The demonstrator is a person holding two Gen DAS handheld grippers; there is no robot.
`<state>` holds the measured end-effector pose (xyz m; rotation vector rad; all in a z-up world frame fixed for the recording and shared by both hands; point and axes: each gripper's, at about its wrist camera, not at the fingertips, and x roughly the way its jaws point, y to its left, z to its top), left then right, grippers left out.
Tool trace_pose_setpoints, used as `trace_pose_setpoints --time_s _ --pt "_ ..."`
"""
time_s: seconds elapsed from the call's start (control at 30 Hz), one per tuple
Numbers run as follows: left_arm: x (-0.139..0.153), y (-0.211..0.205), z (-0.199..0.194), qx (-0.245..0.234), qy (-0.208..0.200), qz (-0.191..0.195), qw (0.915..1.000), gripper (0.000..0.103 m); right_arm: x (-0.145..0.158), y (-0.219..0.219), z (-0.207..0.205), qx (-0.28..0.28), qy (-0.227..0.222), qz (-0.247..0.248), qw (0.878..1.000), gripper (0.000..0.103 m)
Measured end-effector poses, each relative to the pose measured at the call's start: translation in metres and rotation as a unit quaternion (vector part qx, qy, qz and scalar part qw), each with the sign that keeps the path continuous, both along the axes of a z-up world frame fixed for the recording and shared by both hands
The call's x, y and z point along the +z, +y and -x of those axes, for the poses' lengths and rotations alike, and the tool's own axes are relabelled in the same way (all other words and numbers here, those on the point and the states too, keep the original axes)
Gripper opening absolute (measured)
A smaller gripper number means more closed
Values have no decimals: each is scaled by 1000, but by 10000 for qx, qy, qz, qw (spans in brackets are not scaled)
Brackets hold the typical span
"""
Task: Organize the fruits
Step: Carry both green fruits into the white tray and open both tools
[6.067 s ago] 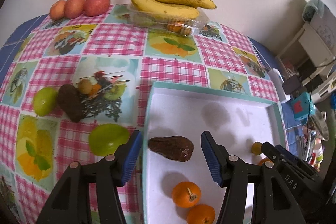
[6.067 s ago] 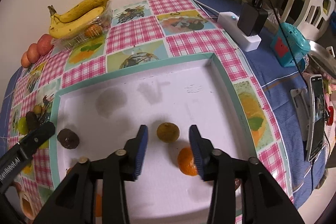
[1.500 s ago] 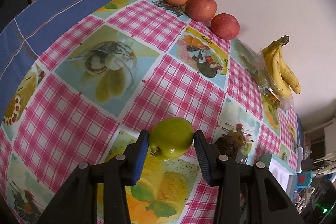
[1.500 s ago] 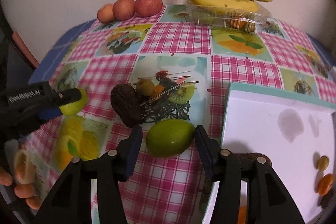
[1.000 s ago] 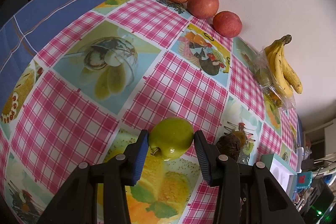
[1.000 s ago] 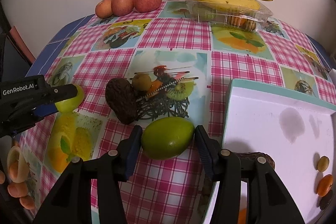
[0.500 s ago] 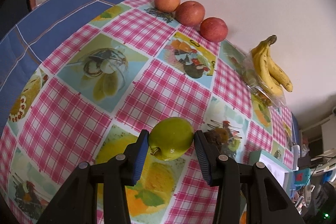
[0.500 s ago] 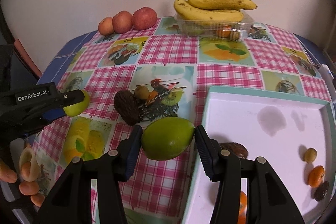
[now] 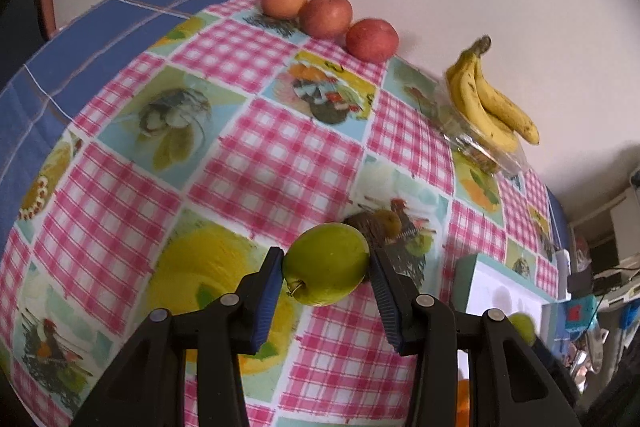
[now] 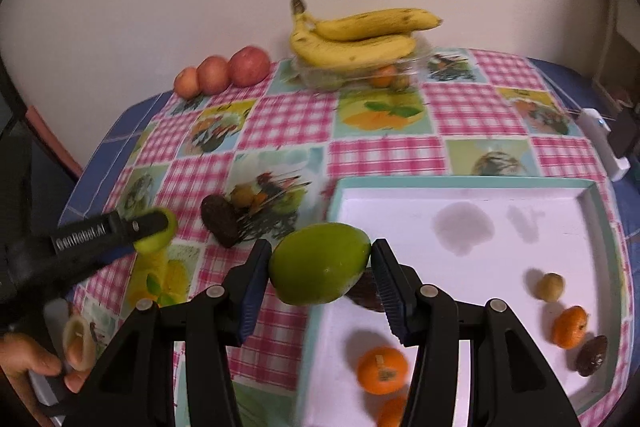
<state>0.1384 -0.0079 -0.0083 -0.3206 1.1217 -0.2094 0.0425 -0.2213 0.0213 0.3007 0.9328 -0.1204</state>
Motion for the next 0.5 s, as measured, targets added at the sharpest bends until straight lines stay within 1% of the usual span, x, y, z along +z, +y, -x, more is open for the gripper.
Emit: trace_pose_setpoints --time_s 0.13,0.23,0.3,0.5 --pt "-3 -15 11 -131 10 -189 9997 47 7 -23 13 -259 -35 -173 9995 53" --pt "1 -28 17 -215 -34 -128 9997 47 13 -37 19 -351 -40 -3 9994 53" --pt "5 -38 20 -294 -100 -153 9994 47 15 -50 25 -475 -36 114 9988 53" --pt "13 -72 30 -600 -215 -242 9977 47 13 -108 49 -1108 58 113 9938 53"
